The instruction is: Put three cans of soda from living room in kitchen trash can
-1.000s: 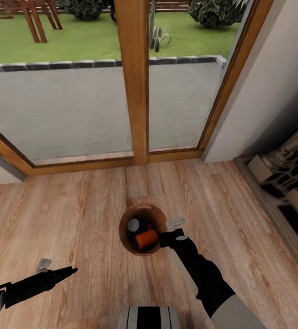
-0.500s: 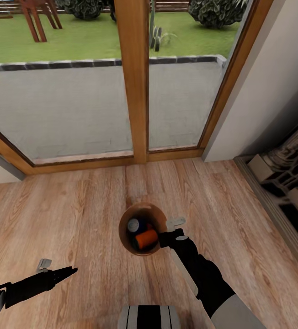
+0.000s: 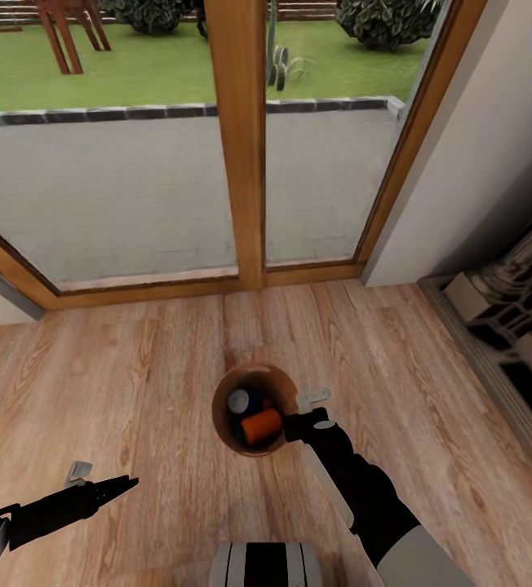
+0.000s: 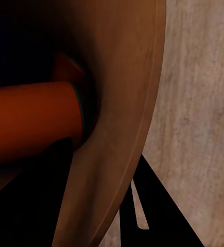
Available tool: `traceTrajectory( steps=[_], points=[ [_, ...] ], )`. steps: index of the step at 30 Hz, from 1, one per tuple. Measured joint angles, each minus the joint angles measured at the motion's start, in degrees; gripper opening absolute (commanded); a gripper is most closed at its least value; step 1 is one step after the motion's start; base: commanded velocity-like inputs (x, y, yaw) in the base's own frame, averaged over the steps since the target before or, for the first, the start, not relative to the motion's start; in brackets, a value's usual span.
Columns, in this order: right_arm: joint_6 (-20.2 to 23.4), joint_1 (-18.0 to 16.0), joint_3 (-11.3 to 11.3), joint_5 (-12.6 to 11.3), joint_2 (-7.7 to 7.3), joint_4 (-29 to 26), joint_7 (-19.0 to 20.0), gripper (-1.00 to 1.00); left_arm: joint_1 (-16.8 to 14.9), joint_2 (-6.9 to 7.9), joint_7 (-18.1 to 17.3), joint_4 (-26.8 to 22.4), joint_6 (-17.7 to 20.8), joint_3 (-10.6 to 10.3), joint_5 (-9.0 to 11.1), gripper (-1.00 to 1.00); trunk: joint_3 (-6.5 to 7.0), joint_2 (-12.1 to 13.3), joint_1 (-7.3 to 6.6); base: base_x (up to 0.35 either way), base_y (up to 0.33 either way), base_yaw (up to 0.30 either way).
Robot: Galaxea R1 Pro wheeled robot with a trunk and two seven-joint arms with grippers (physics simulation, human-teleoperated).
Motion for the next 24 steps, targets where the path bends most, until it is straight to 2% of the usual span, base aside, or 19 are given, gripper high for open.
traceTrajectory(
  steps=[4, 6, 8, 10, 12, 15, 24],
  points=[
    [0.11, 0.01, 0.32, 0.24, -0.01, 0.03, -0.02, -1.00, 0.00, 0.00, 0.00, -0.01, 0.00, -0.05, 0.01, 1.00, -0.55, -1.22, 0.67, 0.000, 0.000, 0.000],
    [0.16, 0.01, 1.91, 0.41, -0.01, 0.05, -0.02, -1.00, 0.00, -0.01, 0.00, -0.01, 0.00, -0.06, 0.01, 1.00, -0.55, -1.22, 0.67, 0.000, 0.000, 0.000],
    [-0.26, 0.01, 2.95, -1.32, 0.01, 0.02, 0.04, -1.00, -0.01, 0.00, 0.00, 0.00, 0.00, -0.06, 0.00, 1.00, -0.55, -1.22, 0.66, 0.000, 0.000, 0.000],
    [-0.04, 0.00, 3.48, -0.25, 0.00, 0.01, 0.00, -1.00, 0.00, 0.02, 0.00, 0.00, 0.00, -0.07, 0.00, 1.00, -0.54, -1.22, 0.66, 0.000, 0.000, 0.000],
    [0.15, 0.01, 3.64, 0.39, -0.01, 0.03, -0.03, -1.00, 0.00, 0.00, 0.00, -0.01, 0.00, -0.05, 0.01, 1.00, -0.55, -1.22, 0.67, 0.000, 0.000, 0.000],
    [-0.06, 0.00, 3.88, -0.32, 0.00, 0.01, 0.01, -1.00, 0.00, 0.00, 0.00, 0.00, 0.00, -0.07, -0.01, 1.00, -0.55, -1.22, 0.66, 0.000, 0.000, 0.000],
    [0.01, 0.00, 3.91, 0.05, 0.00, 0.00, 0.00, -1.00, 0.00, 0.01, 0.00, 0.00, 0.00, -0.07, 0.00, 1.00, -0.72, -1.60, 0.88, 0.000, 0.000, 0.000]
  ],
)
